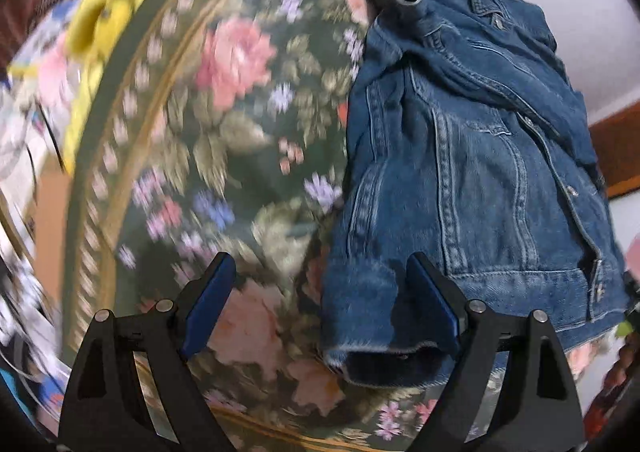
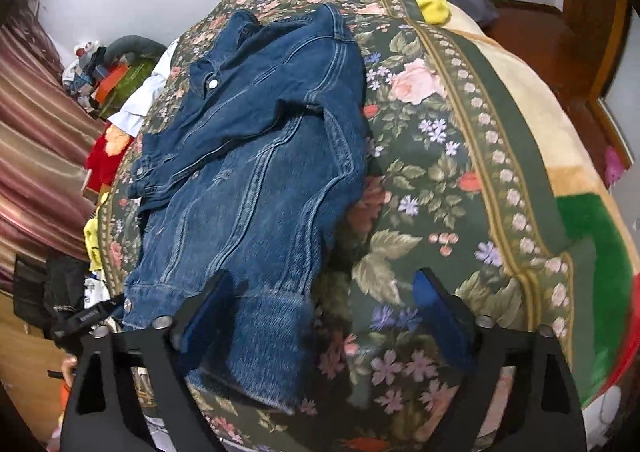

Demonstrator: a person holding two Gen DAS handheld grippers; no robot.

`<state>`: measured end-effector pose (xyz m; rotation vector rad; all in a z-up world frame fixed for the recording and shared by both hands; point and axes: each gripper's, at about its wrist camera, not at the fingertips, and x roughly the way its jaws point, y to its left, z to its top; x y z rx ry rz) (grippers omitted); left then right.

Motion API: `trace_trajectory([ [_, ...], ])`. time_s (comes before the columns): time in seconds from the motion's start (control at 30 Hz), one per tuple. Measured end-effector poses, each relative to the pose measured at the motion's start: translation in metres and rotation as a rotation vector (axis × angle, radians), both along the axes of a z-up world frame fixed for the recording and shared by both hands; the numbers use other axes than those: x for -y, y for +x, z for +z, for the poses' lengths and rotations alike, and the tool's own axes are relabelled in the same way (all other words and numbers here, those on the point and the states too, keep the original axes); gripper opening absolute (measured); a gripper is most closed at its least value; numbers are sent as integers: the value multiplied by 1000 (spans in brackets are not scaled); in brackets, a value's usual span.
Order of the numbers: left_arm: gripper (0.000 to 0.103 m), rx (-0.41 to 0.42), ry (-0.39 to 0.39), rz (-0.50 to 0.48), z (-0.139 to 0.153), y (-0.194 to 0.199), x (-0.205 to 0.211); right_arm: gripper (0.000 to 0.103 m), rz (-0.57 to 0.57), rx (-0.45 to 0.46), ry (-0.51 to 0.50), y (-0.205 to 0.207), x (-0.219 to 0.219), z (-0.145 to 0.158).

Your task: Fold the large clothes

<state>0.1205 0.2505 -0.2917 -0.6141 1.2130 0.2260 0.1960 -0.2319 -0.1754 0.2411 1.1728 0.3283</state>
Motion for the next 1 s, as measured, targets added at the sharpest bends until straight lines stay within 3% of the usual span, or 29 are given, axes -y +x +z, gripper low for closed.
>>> trace_trajectory([
  [0.07,79,10,-59,-2,-5,-4,6,70,7,5,21,-2,0,2],
  [0.13,70,19,-67,-27,-6,-4,14,59,34,11,45,-5,-3,3],
  [0.2,47,34,-90,-47,-4,-3,18,52,63,9,57,-5,-9,3],
  [0.23,41,42,-103,-57,-3,-1,21,45,83,11,60,-6,-14,3],
  [0.3,26,56,-56,-85,7,2,30,37,106,13,65,-5,-19,5],
  [0.37,20,101,8,-117,24,6,37,29,116,29,59,-3,-23,8],
  [0.5,16,178,90,-140,59,17,38,21,148,93,51,5,-29,22],
  [0.77,14,362,138,-151,135,69,14,16,197,251,71,48,-56,70],
  [1.0,14,401,187,-75,160,141,-23,16,166,372,60,117,-79,107],
])
